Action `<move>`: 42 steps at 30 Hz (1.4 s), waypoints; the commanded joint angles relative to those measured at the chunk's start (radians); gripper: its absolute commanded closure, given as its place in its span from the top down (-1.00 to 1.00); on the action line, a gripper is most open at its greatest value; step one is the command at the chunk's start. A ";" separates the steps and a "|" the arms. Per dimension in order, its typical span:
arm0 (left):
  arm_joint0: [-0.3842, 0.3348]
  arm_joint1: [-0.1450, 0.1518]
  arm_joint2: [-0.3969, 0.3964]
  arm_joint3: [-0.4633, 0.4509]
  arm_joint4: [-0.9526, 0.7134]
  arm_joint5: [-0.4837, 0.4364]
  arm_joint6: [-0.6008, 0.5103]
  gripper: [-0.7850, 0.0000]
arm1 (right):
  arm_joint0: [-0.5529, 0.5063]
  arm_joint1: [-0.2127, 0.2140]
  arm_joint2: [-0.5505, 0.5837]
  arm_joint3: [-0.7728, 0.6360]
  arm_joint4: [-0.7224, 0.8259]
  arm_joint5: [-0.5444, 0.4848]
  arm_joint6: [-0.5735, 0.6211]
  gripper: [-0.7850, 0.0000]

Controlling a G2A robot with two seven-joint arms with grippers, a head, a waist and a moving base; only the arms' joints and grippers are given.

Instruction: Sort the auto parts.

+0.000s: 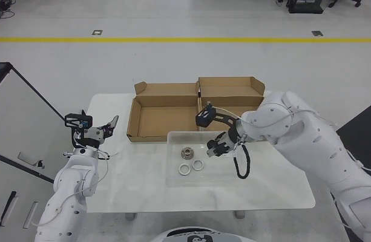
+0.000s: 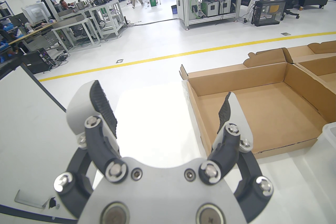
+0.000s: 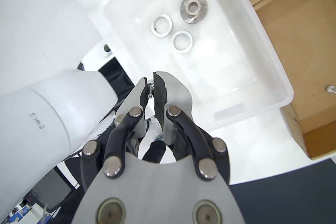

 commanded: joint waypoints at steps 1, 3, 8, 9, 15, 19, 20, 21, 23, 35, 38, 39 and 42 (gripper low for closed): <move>0.000 0.000 0.000 0.000 0.000 0.000 0.000 1.00 | -0.020 0.005 0.027 -0.007 0.047 -0.004 -0.011 -1.00; 0.000 0.000 0.000 0.000 0.000 0.000 0.000 1.00 | -0.035 0.012 0.057 0.000 0.078 -0.017 -0.018 -1.00; 0.000 0.000 0.000 0.000 0.000 0.000 0.000 1.00 | -0.068 0.029 0.126 0.028 0.137 -0.073 -0.026 -1.00; 0.000 0.000 0.000 0.000 0.000 0.000 0.000 1.00 | -0.071 0.032 0.136 0.032 0.141 -0.085 -0.020 -1.00; 0.000 0.000 0.000 0.000 0.000 0.000 0.000 1.00 | -0.053 0.037 0.178 0.084 0.210 -0.157 -0.025 -1.00; 0.000 0.000 0.000 0.000 0.000 0.000 0.000 1.00 | -0.012 0.031 0.181 0.137 0.275 -0.198 -0.039 -1.00; 0.000 0.000 0.000 0.000 0.000 0.000 0.000 1.00 | 0.000 0.028 0.178 0.148 0.295 -0.205 -0.046 -1.00; 0.000 0.000 0.000 0.000 0.000 0.000 0.000 1.00 | 0.010 0.024 0.173 0.158 0.323 -0.214 -0.054 -1.00; 0.000 0.000 0.000 0.000 0.000 0.000 0.000 1.00 | 0.031 0.016 0.164 0.176 0.391 -0.230 -0.070 -1.00; 0.000 0.000 0.000 0.000 0.000 0.000 0.000 1.00 | 0.087 -0.012 0.157 0.241 0.807 -0.327 -0.016 -1.00; 0.000 0.000 0.000 0.000 0.000 0.000 0.000 1.00 | 0.067 -0.018 0.173 0.250 1.005 -0.328 -0.006 -1.00; 0.000 0.000 0.000 0.000 0.000 0.000 0.000 1.00 | 0.058 -0.020 0.176 0.248 1.061 -0.325 -0.003 -1.00; 0.000 0.000 0.000 0.000 0.000 0.000 0.000 1.00 | 0.035 -0.027 0.184 0.229 1.182 -0.318 0.004 -1.00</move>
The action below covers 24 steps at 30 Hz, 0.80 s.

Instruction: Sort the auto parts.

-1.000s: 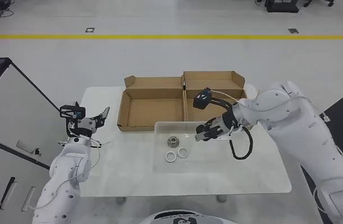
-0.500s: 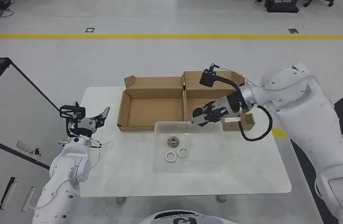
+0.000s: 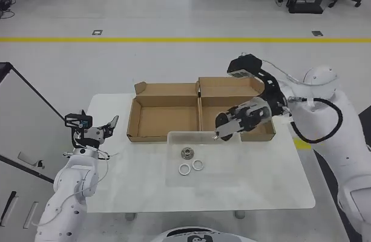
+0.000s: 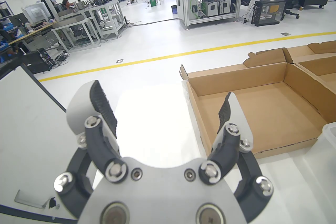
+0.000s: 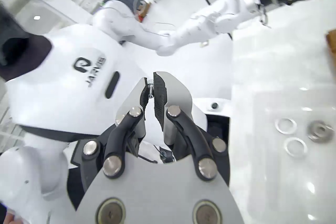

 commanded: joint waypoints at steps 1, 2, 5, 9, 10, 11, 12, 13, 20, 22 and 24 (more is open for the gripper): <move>0.000 0.000 0.000 0.000 0.000 0.000 0.000 1.00 | -0.015 -0.005 0.006 -0.016 0.087 0.002 0.002 -1.00; 0.000 0.000 0.000 0.000 0.000 0.000 0.000 1.00 | -0.020 -0.007 0.011 -0.021 0.109 0.002 0.002 -1.00; 0.000 0.000 0.000 0.000 0.000 0.000 0.000 1.00 | -0.036 -0.013 0.026 -0.046 0.194 0.002 0.002 -1.00; 0.000 0.000 0.000 0.000 0.000 0.000 0.000 1.00 | -0.048 -0.023 0.044 -0.066 0.286 0.002 0.002 -1.00; 0.000 0.000 0.000 0.000 0.000 0.000 0.000 1.00 | -0.051 -0.025 0.048 -0.068 0.303 0.002 0.002 -1.00; 0.000 0.000 0.000 0.000 0.000 0.000 0.000 1.00 | -0.052 -0.028 0.051 -0.072 0.321 0.002 0.002 -1.00; 0.000 0.000 0.000 0.000 0.000 0.000 0.000 1.00 | -0.054 -0.030 0.054 -0.076 0.339 0.002 0.002 -1.00; 0.000 0.000 0.000 0.000 0.000 0.000 0.000 1.00 | -0.056 -0.034 0.057 -0.078 0.359 0.002 0.002 -1.00; 0.000 0.000 0.000 0.000 0.000 0.000 0.000 1.00 | -0.068 -0.061 0.062 -0.095 0.461 0.002 0.002 -1.00; 0.000 0.000 0.000 0.000 0.000 0.000 0.000 1.00 | -0.067 -0.070 0.060 -0.100 0.481 0.002 0.002 -1.00; 0.000 0.000 0.000 0.000 0.000 0.000 0.000 1.00 | -0.066 -0.080 0.058 -0.103 0.508 0.002 0.002 -1.00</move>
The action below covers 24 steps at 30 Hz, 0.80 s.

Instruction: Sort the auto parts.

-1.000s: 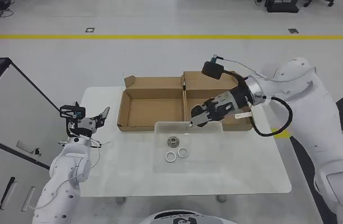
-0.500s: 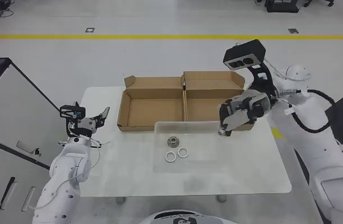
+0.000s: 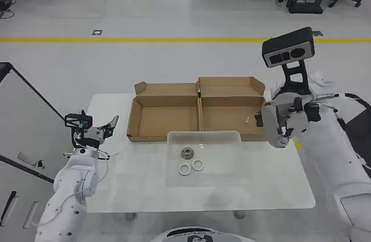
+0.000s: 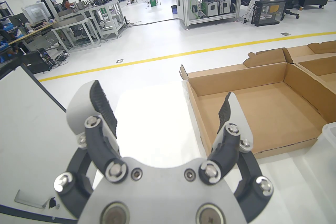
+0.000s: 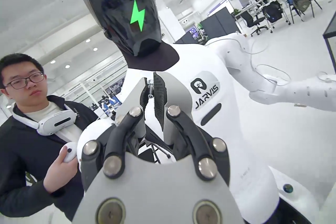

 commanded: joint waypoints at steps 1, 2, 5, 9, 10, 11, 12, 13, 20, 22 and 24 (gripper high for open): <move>0.000 0.000 0.000 0.000 0.000 0.000 0.000 1.00 | 0.002 -0.010 -0.002 -0.002 0.025 0.000 0.000 -1.00; 0.000 0.000 0.000 0.000 0.000 0.000 0.000 1.00 | 0.004 -0.015 -0.004 -0.003 0.038 0.000 0.000 -1.00; 0.000 0.000 0.000 0.000 0.000 0.000 0.000 1.00 | 0.007 -0.032 -0.012 -0.001 0.077 0.000 0.000 -1.00; 0.000 0.000 0.000 0.000 0.000 0.000 0.000 1.00 | 0.013 -0.048 -0.024 0.012 0.076 0.000 0.000 -1.00; 0.000 0.000 0.000 0.000 0.000 0.000 0.000 1.00 | 0.013 -0.048 -0.024 0.012 0.076 0.000 0.000 -1.00; 0.000 0.000 0.000 0.000 0.000 0.000 0.000 1.00 | 0.013 -0.048 -0.024 0.012 0.076 0.000 0.000 -1.00; 0.000 0.000 0.000 0.000 0.000 0.000 0.000 1.00 | 0.013 -0.048 -0.024 0.012 0.076 0.000 0.000 -1.00; 0.000 0.000 0.000 0.000 0.000 0.000 0.000 1.00 | 0.013 -0.048 -0.024 0.012 0.076 0.000 0.000 -1.00; 0.000 0.000 0.000 0.000 0.000 0.000 0.000 1.00 | 0.006 -0.048 -0.022 0.005 0.056 0.006 -0.025 -1.00; 0.000 0.000 0.000 0.000 0.000 0.000 0.000 1.00 | -0.008 -0.047 -0.022 -0.011 -0.022 0.022 -0.065 -1.00; 0.000 0.000 0.000 0.000 0.000 0.000 0.000 1.00 | -0.019 -0.048 -0.023 -0.020 -0.073 0.029 -0.096 -1.00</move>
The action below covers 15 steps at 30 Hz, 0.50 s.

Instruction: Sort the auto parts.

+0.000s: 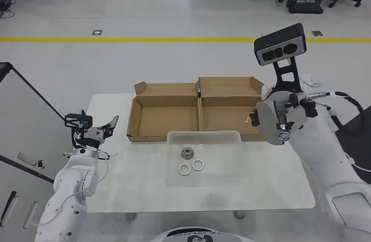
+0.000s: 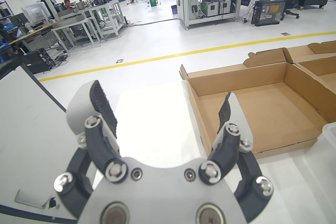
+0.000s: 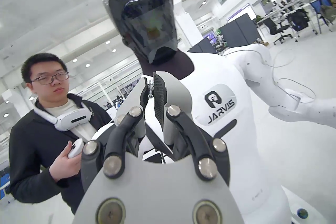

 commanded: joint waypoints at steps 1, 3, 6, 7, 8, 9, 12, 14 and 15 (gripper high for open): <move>0.000 0.000 0.000 0.000 0.000 0.000 0.000 1.00 | -0.009 -0.002 0.001 -0.006 -0.052 0.002 -0.031 -1.00; 0.000 0.000 0.000 0.000 0.000 0.000 0.000 1.00 | -0.016 -0.003 0.005 -0.011 -0.094 0.000 -0.066 -1.00; 0.000 0.000 0.000 0.000 0.000 0.000 0.000 1.00 | -0.023 -0.004 0.010 -0.024 -0.163 0.014 -0.103 -1.00; 0.000 0.000 0.000 0.000 0.000 0.000 0.000 1.00 | -0.026 -0.005 0.012 -0.028 -0.169 0.017 -0.110 -1.00; 0.000 0.000 0.000 0.000 0.000 0.000 0.000 1.00 | -0.030 -0.005 0.013 -0.031 -0.172 0.021 -0.114 -1.00; 0.000 0.000 0.000 0.000 0.000 0.000 0.000 1.00 | -0.035 -0.007 0.013 -0.036 -0.169 0.028 -0.115 -1.00; 0.000 0.000 0.000 0.000 0.000 0.000 0.000 1.00 | -0.053 -0.018 -0.004 -0.058 -0.047 0.038 -0.069 -1.00; 0.000 0.000 0.000 0.000 0.000 0.000 0.000 1.00 | -0.062 -0.029 -0.013 -0.068 0.040 0.020 -0.042 -1.00; 0.000 0.000 0.000 0.000 0.000 0.000 0.000 1.00 | -0.064 -0.033 -0.019 -0.069 0.062 0.016 -0.030 -1.00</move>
